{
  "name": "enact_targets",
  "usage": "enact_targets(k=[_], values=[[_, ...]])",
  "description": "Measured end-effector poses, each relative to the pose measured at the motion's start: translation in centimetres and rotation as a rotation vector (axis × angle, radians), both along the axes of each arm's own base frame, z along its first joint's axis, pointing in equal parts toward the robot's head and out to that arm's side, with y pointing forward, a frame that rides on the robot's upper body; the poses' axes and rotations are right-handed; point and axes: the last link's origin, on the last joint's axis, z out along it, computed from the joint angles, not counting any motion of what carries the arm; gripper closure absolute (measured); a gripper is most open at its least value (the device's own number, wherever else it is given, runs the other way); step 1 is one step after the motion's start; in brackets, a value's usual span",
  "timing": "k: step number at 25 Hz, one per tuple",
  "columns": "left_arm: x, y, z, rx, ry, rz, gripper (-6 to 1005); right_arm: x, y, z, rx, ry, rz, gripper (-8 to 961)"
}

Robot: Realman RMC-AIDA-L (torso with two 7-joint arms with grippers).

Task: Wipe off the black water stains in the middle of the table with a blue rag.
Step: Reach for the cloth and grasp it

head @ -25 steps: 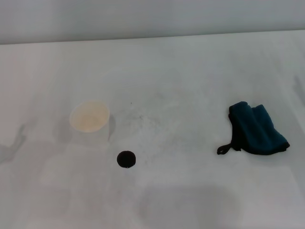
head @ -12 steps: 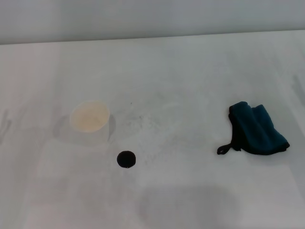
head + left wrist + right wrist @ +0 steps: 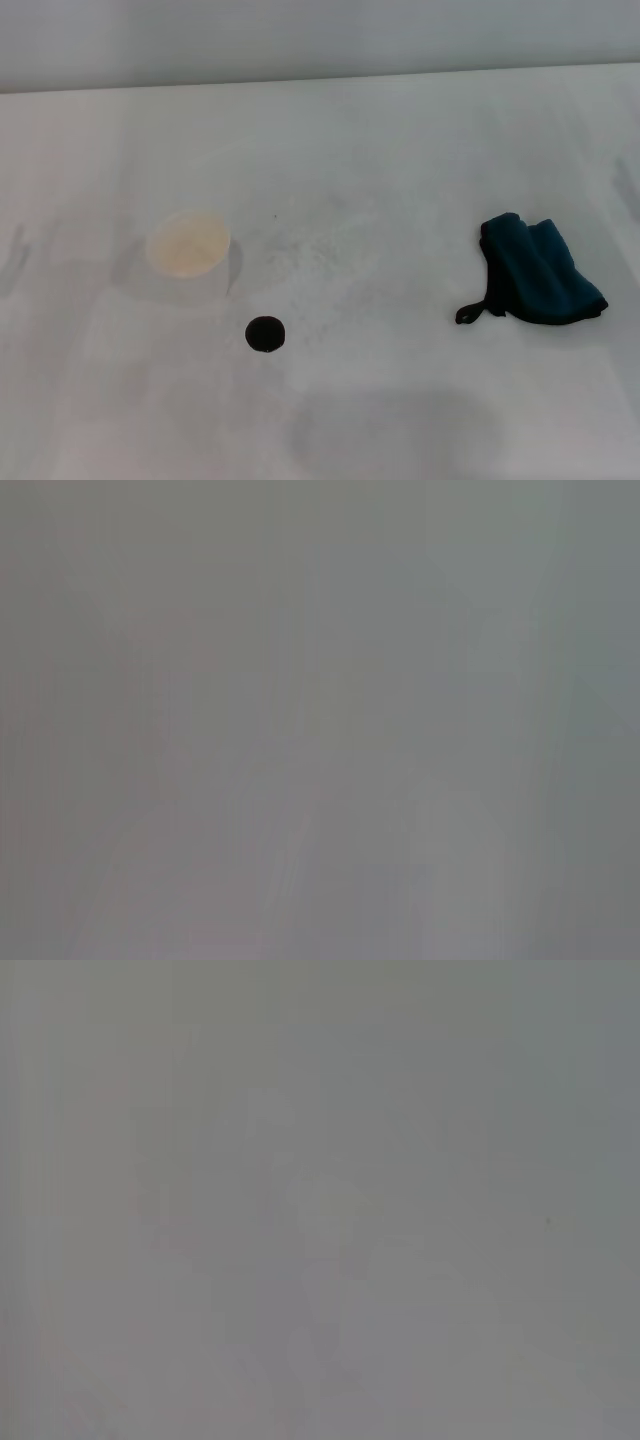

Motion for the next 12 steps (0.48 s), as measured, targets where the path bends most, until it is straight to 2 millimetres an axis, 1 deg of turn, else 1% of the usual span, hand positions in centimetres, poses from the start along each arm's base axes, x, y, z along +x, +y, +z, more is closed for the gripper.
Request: enact_targets(k=[12], values=[[0.0,-0.07,-0.22,-0.005,-0.008,0.005,117,0.03,-0.06,-0.01,-0.001,0.0,-0.001,91]])
